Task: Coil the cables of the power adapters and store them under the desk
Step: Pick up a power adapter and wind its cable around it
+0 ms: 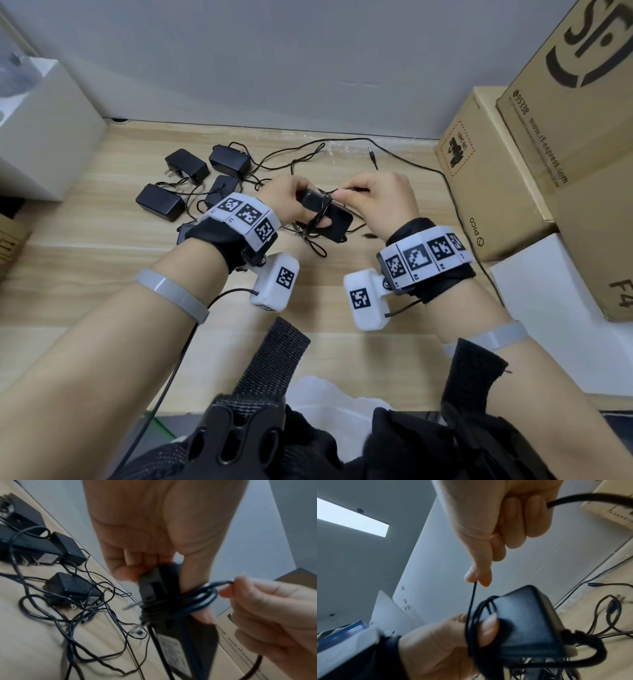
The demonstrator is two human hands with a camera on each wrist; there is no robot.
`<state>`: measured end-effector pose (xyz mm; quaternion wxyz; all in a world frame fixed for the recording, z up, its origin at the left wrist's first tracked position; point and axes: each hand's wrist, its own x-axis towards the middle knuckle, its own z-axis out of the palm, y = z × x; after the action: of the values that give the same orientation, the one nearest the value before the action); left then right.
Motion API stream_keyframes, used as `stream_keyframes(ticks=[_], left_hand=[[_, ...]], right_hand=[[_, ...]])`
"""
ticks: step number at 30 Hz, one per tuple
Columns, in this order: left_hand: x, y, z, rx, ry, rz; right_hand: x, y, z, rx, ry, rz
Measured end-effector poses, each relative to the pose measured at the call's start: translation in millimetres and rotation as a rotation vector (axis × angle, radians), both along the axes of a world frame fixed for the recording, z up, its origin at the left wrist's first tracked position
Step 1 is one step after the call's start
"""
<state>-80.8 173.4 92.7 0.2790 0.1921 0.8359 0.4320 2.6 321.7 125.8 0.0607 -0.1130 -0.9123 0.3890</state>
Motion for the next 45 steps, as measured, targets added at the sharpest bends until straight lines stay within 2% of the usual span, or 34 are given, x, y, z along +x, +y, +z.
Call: stream_keyframes(ticks=[4, 7, 10, 13, 15, 18, 25, 29, 31, 33, 35, 37, 40, 45], left_hand=[[3.9, -9.7, 7.5, 0.186, -0.212, -0.173], [5.7, -14.6, 9.2, 0.388, -0.350, -0.239], [6.9, -12.5, 8.2, 0.620, -0.431, -0.122], [5.3, -4.9, 8.0, 0.728, -0.405, 0.091], [5.6, 0.7, 8.8, 0.718, -0.359, 0.213], [9.8, 5.9, 10.3, 0.639, -0.270, 0.309], [9.6, 0.9, 6.8, 0.442, -0.066, 0.292], [9.9, -0.7, 5.0, 0.414, -0.040, 0.282], [10.8, -1.9, 4.0, 0.408, -0.030, 0.286], [11.6, -2.9, 2.4, 0.398, -0.012, 0.290], [12.8, -3.8, 0.8, 0.411, -0.022, 0.292], [15.4, -3.6, 0.1, 0.404, -0.022, 0.270], [20.0, -0.9, 1.2, 0.407, -0.018, 0.222], [24.0, 5.1, 1.8, 0.409, -0.098, 0.217]], right_hand=[[-0.9, 14.9, -4.7, -0.095, 0.042, -0.147], [3.1, 25.3, -11.7, -0.146, 0.016, -0.179], [8.2, 24.6, -21.9, -0.176, -0.050, -0.177], [14.2, 14.5, -33.9, -0.177, -0.197, -0.069], [17.0, 4.1, -37.5, -0.185, -0.270, 0.027], [16.7, -9.8, -34.9, -0.128, -0.323, 0.160], [15.6, -15.5, -11.0, -0.018, -0.277, 0.265], [15.3, -14.3, -3.9, 0.041, -0.174, 0.270], [13.8, -13.1, -3.6, -0.085, -0.105, 0.196], [14.3, -11.6, -2.2, -0.336, -0.064, 0.113], [13.8, -11.3, 0.5, -0.590, -0.057, 0.086], [13.3, -11.1, 3.4, -0.741, -0.055, 0.098], [10.2, -10.0, 0.3, -0.803, -0.001, 0.096], [5.6, -9.3, -4.3, -0.745, 0.086, 0.035]])
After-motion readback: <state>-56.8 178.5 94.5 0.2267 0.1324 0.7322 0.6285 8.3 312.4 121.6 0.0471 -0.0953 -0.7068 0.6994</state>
